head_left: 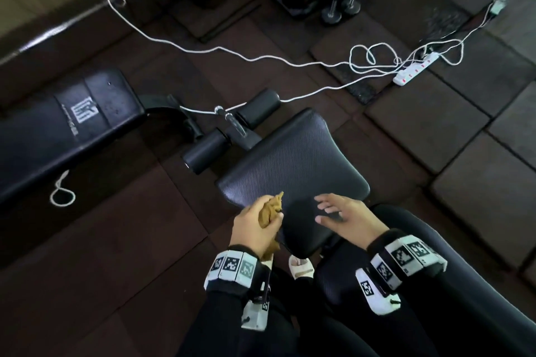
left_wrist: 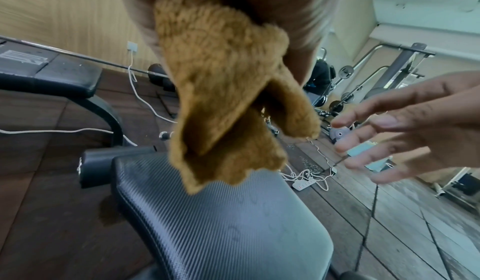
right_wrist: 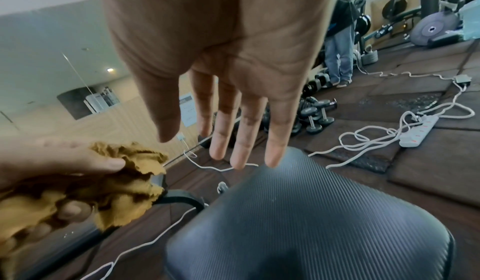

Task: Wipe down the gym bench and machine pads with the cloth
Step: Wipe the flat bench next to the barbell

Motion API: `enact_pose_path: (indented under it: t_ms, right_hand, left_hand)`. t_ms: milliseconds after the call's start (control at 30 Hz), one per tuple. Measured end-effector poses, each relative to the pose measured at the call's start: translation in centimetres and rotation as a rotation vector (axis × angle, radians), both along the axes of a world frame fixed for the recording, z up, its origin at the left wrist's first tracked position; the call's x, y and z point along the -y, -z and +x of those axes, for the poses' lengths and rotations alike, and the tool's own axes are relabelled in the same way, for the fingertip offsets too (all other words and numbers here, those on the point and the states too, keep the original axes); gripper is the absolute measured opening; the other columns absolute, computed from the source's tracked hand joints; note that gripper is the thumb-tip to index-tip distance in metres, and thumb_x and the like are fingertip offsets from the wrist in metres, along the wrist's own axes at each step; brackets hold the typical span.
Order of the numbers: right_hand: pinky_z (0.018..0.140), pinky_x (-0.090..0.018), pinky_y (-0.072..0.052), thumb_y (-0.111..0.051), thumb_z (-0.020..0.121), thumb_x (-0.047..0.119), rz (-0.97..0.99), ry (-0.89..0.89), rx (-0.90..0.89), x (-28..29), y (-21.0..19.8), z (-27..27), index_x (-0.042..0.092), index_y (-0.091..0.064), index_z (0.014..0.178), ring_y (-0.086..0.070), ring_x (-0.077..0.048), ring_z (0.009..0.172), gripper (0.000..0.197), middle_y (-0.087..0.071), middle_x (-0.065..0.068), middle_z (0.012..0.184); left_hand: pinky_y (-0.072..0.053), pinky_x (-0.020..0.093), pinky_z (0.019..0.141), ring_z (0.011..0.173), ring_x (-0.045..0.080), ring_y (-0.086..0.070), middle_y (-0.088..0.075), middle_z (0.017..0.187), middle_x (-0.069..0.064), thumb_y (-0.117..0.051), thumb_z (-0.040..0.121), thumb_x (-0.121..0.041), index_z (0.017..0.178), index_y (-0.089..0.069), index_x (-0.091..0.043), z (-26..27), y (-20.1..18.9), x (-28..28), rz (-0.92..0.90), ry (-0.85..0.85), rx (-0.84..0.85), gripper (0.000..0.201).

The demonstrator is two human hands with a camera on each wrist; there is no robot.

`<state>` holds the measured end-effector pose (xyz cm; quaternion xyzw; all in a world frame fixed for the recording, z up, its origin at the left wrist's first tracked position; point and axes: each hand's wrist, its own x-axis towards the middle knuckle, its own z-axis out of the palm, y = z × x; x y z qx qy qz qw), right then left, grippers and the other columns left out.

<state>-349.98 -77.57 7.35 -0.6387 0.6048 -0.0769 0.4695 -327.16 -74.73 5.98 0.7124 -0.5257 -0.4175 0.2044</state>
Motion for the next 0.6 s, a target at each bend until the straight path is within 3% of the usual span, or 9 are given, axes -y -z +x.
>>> enact_pose_path:
  t_ms: [167, 333, 500, 600]
  right_hand:
    - [0.080, 0.000, -0.037, -0.071, 0.081, 0.031, -0.059, -0.022, 0.025, 0.8, -3.7, 0.2, 0.031, -0.058, 0.118, -0.058, 0.001, 0.097, 0.040, -0.063, 0.015, 0.103]
    - [0.090, -0.017, -0.045, -0.073, 0.080, 0.030, -0.112, -0.039, 0.060, 0.9, -6.7, 0.4, 0.030, -0.059, 0.118, -0.060, -0.001, 0.097, 0.040, -0.064, 0.013, 0.104]
    - [0.089, -0.016, -0.046, -0.073, 0.079, 0.031, -0.125, -0.070, 0.076, 0.3, -8.5, 0.9, 0.032, -0.059, 0.115, -0.059, 0.000, 0.095, 0.039, -0.063, 0.015, 0.102]
    - [0.086, -0.012, -0.044, -0.073, 0.079, 0.031, -0.118, -0.099, 0.077, -0.1, -9.2, 1.3, 0.036, -0.057, 0.113, -0.059, 0.003, 0.093, 0.037, -0.063, 0.016, 0.100]
  left_hand:
    - [-0.033, -0.004, 0.076, 0.087, -0.001, -0.060, -0.068, 0.100, -0.008, -0.073, 0.076, -0.033, 0.110, -0.064, -0.035, 0.0, -3.2, -0.5, -0.022, 0.014, -0.007, 0.035]
    - [-0.032, -0.006, 0.075, 0.084, -0.015, -0.056, -0.066, 0.093, -0.013, -0.072, 0.076, -0.033, 0.105, -0.063, -0.041, 0.6, -6.0, -1.0, -0.061, 0.009, -0.001, 0.031]
    - [-0.031, -0.006, 0.074, 0.080, -0.020, -0.053, -0.062, 0.086, -0.018, -0.074, 0.077, -0.029, 0.100, -0.062, -0.043, 1.0, -8.3, -1.6, -0.100, -0.007, -0.002, 0.029]
    - [-0.032, -0.005, 0.073, 0.080, -0.013, -0.056, -0.064, 0.086, -0.015, -0.074, 0.077, -0.025, 0.100, -0.064, -0.036, 1.0, -9.6, -1.9, -0.132, -0.032, 0.005, 0.027]
